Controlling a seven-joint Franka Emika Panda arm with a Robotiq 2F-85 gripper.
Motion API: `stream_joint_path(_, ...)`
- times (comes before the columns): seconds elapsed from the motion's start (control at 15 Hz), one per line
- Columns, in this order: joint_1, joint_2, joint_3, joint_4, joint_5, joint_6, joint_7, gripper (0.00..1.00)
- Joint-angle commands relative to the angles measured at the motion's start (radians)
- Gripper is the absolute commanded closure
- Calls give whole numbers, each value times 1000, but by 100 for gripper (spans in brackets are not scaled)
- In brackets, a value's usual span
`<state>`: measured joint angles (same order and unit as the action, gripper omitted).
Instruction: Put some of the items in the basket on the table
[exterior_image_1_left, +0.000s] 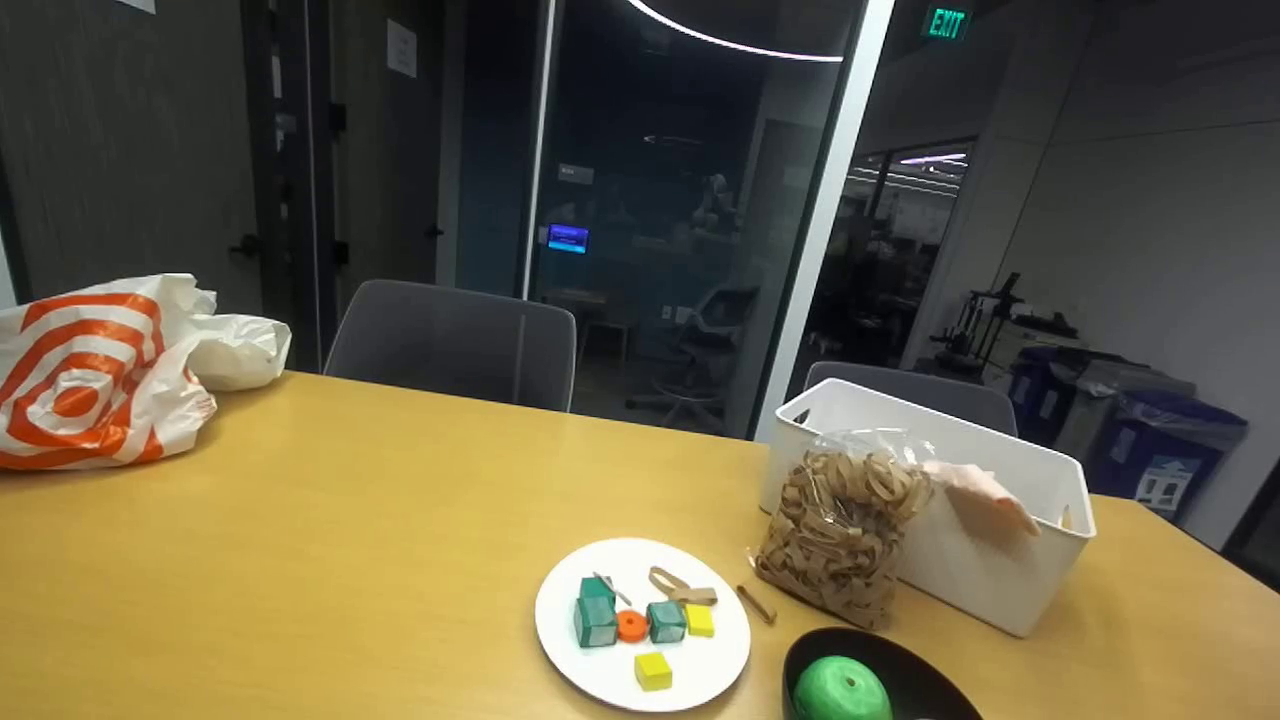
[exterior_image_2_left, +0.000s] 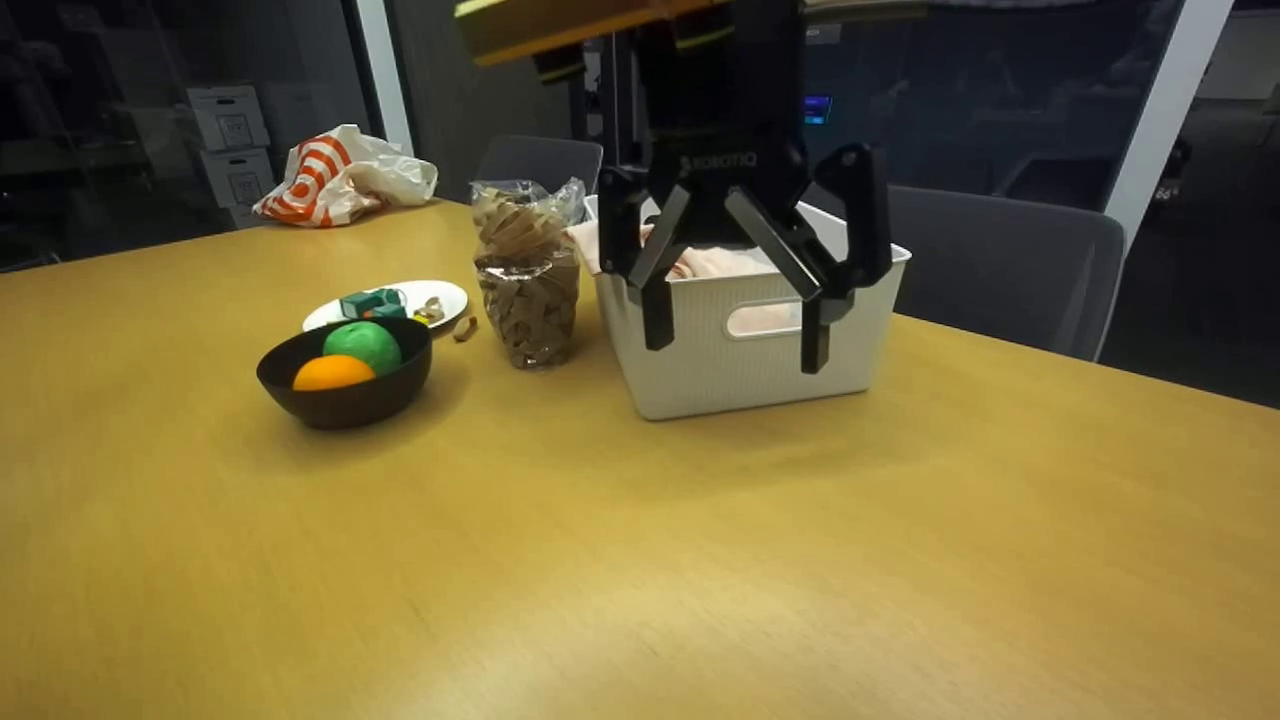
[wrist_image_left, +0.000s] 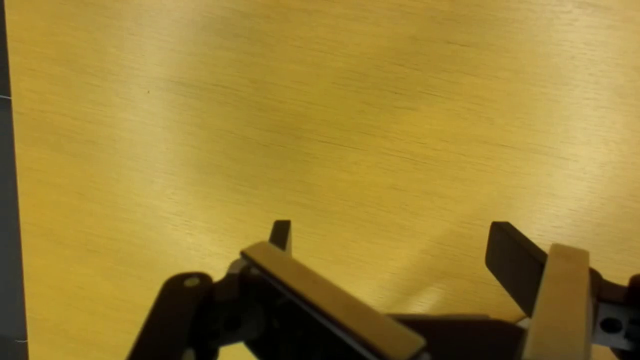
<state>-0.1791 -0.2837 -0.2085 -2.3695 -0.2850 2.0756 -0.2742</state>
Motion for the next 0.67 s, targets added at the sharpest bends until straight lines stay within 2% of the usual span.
stream_joint_path(0.0, 49, 7, -1, -11, 88, 105, -95, 0)
stream_joint_path(0.2, 119, 59, 21, 37, 194, 200, -173, 0)
stream_joint_path(0.6, 234, 146, 68, 104, 384, 333, -415, 0)
